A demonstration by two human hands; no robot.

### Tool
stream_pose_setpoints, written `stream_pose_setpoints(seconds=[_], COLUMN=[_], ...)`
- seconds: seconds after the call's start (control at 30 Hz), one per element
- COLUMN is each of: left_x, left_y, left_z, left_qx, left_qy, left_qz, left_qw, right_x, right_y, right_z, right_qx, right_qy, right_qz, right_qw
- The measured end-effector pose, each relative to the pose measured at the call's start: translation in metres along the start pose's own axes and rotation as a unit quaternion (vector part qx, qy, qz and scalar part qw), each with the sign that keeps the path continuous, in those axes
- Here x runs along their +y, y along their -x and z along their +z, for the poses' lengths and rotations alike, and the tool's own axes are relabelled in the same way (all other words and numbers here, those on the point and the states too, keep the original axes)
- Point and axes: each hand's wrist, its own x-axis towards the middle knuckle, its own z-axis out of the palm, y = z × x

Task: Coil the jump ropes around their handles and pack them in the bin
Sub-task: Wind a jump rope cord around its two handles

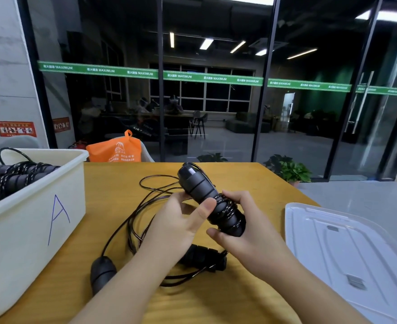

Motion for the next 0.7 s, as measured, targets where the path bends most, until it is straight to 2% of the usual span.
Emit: stream_pose_setpoints(seconds=[0.13, 0.23, 0.33, 0.57, 0.63, 0.7], left_x=[0.0076, 0.0034, 0.0020, 0.0007, 0.0005, -0.0005], left_y=[0.0068, 0.0082, 0.0072, 0.0074, 0.0065, 0.0045], left_z=[-0.0030, -0.0031, -0.0037, -0.0018, -0.0019, -0.0044], left_qx=[0.013, 0.015, 0.017, -0.020, -0.026, -0.028], left_qy=[-0.132, -0.184, -0.202, -0.190, -0.177, -0.157], left_qz=[0.089, 0.211, 0.273, 0.272, 0.261, 0.232], left_qw=[0.987, 0.960, 0.940, 0.943, 0.949, 0.960], right_x=[0.0013, 0.0045, 0.0038, 0.0016, -0.0003, -0.0016], right_y=[-0.0008, -0.0018, -0.0013, -0.0005, -0.0006, -0.0031], right_z=[0.0026, 0.0038, 0.0054, 0.0055, 0.0051, 0.0027], right_qx=[0.035, 0.046, 0.034, -0.012, -0.011, -0.007], right_qy=[0.001, 0.014, 0.038, 0.105, 0.091, 0.023], right_qz=[0.001, 0.004, 0.010, 0.033, 0.036, 0.055], right_qw=[0.999, 0.999, 0.999, 0.994, 0.995, 0.998])
